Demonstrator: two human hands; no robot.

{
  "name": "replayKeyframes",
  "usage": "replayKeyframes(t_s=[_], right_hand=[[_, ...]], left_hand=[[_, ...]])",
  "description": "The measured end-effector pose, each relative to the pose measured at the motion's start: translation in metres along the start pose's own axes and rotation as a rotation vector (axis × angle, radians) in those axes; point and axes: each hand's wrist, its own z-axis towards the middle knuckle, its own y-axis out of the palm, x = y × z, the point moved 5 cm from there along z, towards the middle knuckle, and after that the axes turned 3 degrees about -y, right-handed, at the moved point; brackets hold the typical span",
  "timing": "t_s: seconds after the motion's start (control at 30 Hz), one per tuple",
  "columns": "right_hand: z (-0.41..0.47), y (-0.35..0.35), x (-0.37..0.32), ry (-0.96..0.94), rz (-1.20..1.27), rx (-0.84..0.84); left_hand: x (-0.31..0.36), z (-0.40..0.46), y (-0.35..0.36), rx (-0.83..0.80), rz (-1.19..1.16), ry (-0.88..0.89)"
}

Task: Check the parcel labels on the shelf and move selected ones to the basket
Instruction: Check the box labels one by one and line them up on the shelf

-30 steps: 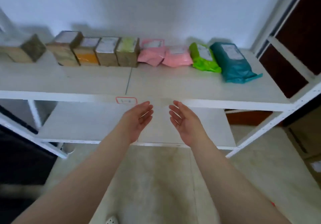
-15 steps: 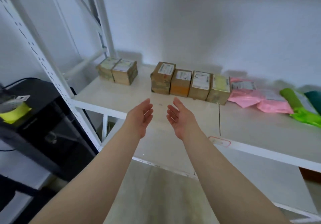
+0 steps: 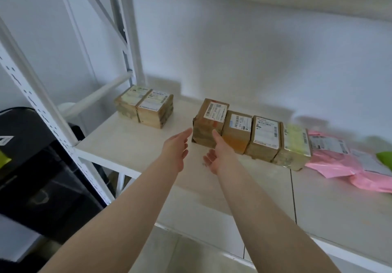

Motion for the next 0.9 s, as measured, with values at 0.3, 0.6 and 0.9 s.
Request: replayKeyframes(t_s=[0.3,0.6,0.9], right_hand=[[0.026,0.023,-0.007,0.058,0.033,0.085],[0.035,0.046,-0.002,0.028,0.099,0.178],[0.035,0.061,0.015,-0.045,0.143,0.213]], left_hand=[[0.028,0.047,0.032,-0.050,0.171,0.002],[0.039,0.066,0.051,-0.190,0.338,-0.017],[0.043,0.076,0.027,-0.272,0.376,0.096]])
